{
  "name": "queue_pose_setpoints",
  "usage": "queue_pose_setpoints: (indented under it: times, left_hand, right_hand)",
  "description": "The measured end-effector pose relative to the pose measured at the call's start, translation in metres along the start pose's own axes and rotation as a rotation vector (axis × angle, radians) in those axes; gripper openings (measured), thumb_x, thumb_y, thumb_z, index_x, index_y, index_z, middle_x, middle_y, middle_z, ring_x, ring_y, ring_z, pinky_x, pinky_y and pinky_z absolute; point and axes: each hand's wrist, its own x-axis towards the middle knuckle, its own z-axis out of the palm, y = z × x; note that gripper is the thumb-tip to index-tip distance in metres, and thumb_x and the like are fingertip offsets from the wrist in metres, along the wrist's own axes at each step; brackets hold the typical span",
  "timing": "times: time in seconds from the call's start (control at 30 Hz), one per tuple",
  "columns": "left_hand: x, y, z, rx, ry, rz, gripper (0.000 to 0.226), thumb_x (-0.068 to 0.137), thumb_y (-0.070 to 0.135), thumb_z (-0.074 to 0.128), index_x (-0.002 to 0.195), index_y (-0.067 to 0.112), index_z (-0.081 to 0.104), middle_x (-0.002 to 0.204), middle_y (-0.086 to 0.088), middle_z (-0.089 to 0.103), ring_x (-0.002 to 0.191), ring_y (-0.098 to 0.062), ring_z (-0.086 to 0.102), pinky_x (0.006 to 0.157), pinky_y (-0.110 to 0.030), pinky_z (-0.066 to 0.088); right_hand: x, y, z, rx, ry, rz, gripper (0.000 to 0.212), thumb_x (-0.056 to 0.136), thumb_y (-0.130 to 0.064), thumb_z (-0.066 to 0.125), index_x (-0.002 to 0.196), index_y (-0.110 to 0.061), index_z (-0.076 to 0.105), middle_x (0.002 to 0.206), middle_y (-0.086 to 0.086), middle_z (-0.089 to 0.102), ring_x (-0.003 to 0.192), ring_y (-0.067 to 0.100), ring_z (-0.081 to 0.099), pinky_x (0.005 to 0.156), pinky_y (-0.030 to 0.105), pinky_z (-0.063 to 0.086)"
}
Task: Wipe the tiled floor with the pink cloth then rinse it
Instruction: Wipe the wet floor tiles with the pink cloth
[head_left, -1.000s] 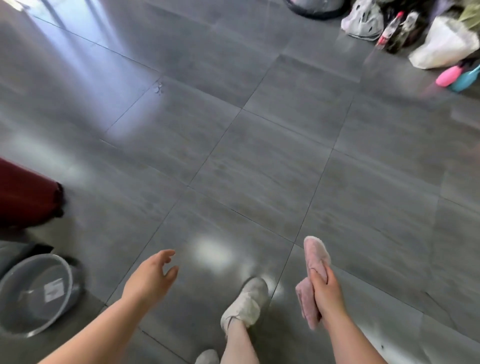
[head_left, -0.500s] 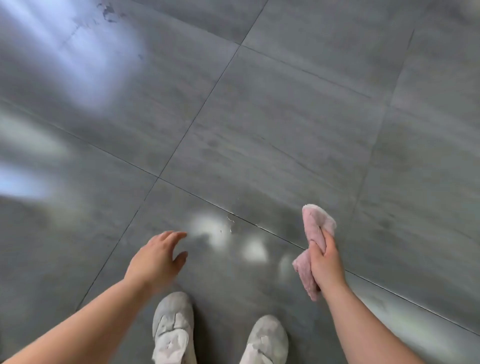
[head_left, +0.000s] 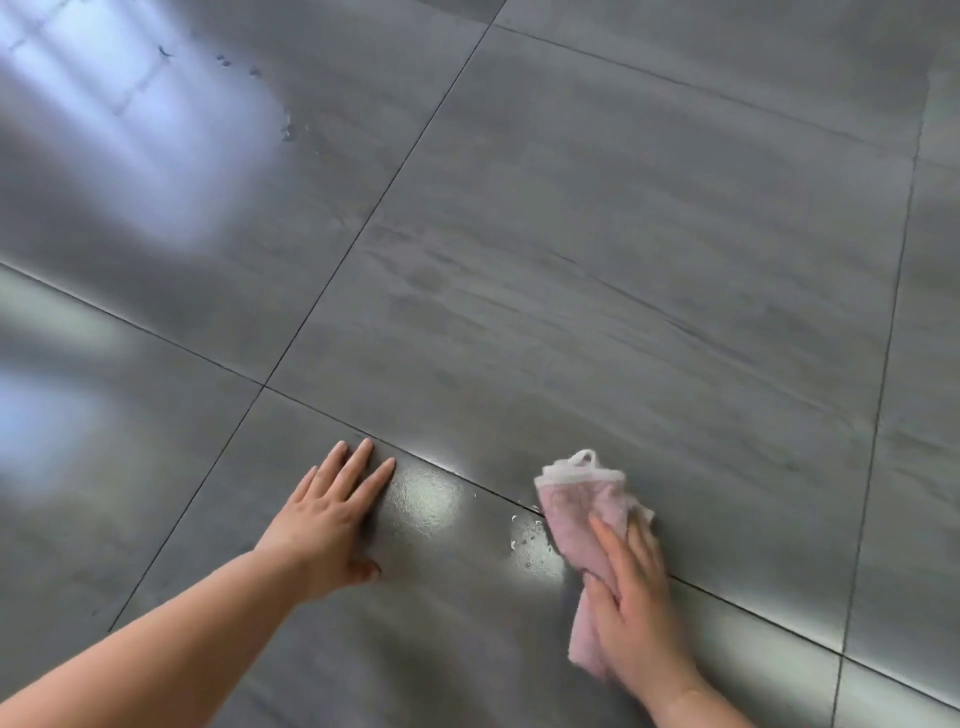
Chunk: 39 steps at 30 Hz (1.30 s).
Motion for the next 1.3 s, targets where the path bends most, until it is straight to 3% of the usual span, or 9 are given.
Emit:
queue_pose_setpoints:
  times: [0.1,0.23,0.4,0.53,0.67,0.83,1.13,1.23,1.3]
  left_hand:
    - [0.000,-0.002,0.003,-0.001,0.017,0.000,0.121,0.066,0.059,0.065,0.141,0.013,-0.017,0.143,0.000,-0.026,0.142,-0.025,-0.016,0.116,-0.030,-0.005]
    - [0.010,-0.015,0.010,0.242,0.122,-0.001,0.142,0.011,0.089,0.050,0.133,0.018,0.038,0.122,-0.005,0.063,0.124,-0.029,0.046,0.104,-0.030,0.025]
    - [0.004,-0.006,-0.006,-0.014,-0.021,0.024,0.110,0.072,0.046,0.065,0.141,0.021,-0.018,0.127,0.002,-0.036,0.130,-0.019,-0.031,0.110,-0.025,-0.010]
    - [0.010,-0.016,0.002,-0.064,0.010,-0.056,0.122,0.069,0.048,0.067,0.133,0.008,-0.029,0.124,0.006,-0.039,0.128,-0.014,-0.034,0.113,-0.027,-0.012]
    - [0.011,-0.018,0.005,-0.064,0.036,-0.049,0.126,0.065,0.050,0.070,0.126,0.004,-0.030,0.126,0.004,-0.040,0.120,-0.013,-0.035,0.105,-0.024,-0.015]
    - [0.010,-0.016,0.001,-0.068,-0.007,-0.065,0.126,0.062,0.049,0.073,0.141,0.017,-0.020,0.148,0.007,-0.029,0.142,-0.017,-0.021,0.117,-0.034,-0.006]
    - [0.012,-0.018,0.000,-0.057,-0.002,-0.070,0.120,0.066,0.048,0.069,0.140,0.018,-0.020,0.153,0.004,-0.024,0.142,-0.015,-0.018,0.118,-0.033,-0.003]
    - [0.012,-0.019,0.001,-0.067,0.015,-0.066,0.121,0.066,0.049,0.070,0.141,0.018,-0.019,0.153,0.003,-0.023,0.143,-0.016,-0.018,0.118,-0.034,-0.002]
    - [0.009,-0.019,0.001,-0.067,0.030,-0.074,0.119,0.066,0.051,0.069,0.141,0.020,-0.018,0.153,0.002,-0.023,0.143,-0.018,-0.018,0.118,-0.034,0.000]
  right_hand:
    - [-0.004,-0.011,0.039,-0.357,-0.195,-0.364,0.069,0.064,-0.039,0.042,0.132,-0.035,0.036,0.158,0.002,-0.004,0.145,0.023,-0.010,0.113,0.038,0.003]
    - [0.049,-0.031,0.052,-0.600,-0.175,-0.661,0.059,0.061,-0.045,0.037,0.119,-0.038,0.046,0.138,0.005,0.033,0.144,0.028,0.007,0.110,0.048,0.005]
    - [0.099,-0.002,0.012,-0.577,0.001,-0.240,0.057,0.069,-0.035,0.037,0.126,-0.027,0.041,0.130,0.010,0.056,0.143,0.023,0.006,0.115,0.032,-0.009]
    - [0.068,0.025,-0.020,-0.473,0.112,-0.031,0.051,0.095,-0.042,0.019,0.144,-0.039,0.008,0.133,0.024,0.050,0.127,0.034,0.027,0.115,0.023,-0.009]
    - [0.025,-0.001,0.029,-0.496,0.021,-0.312,0.054,0.091,-0.039,0.027,0.144,-0.036,0.020,0.158,0.000,-0.007,0.146,0.021,-0.005,0.116,0.033,0.004]
    - [0.058,-0.026,0.038,-0.687,-0.176,-0.658,0.059,0.059,-0.043,0.043,0.118,-0.036,0.041,0.135,0.003,0.053,0.129,0.025,0.032,0.111,0.037,0.006]
    - [0.112,0.007,-0.022,-0.441,0.090,0.423,0.053,0.090,-0.024,0.044,0.142,-0.014,0.035,0.148,0.029,0.026,0.138,0.042,0.019,0.115,0.042,0.012]
    - [0.092,-0.027,0.026,-0.544,0.023,0.059,0.060,0.066,-0.033,0.056,0.124,-0.019,0.049,0.119,0.025,0.062,0.107,0.047,0.058,0.080,0.052,0.053]
    - [0.067,-0.050,0.050,-0.591,-0.148,-0.245,0.062,0.058,-0.039,0.049,0.119,-0.030,0.045,0.119,0.009,0.066,0.111,0.038,0.057,0.089,0.044,0.051]
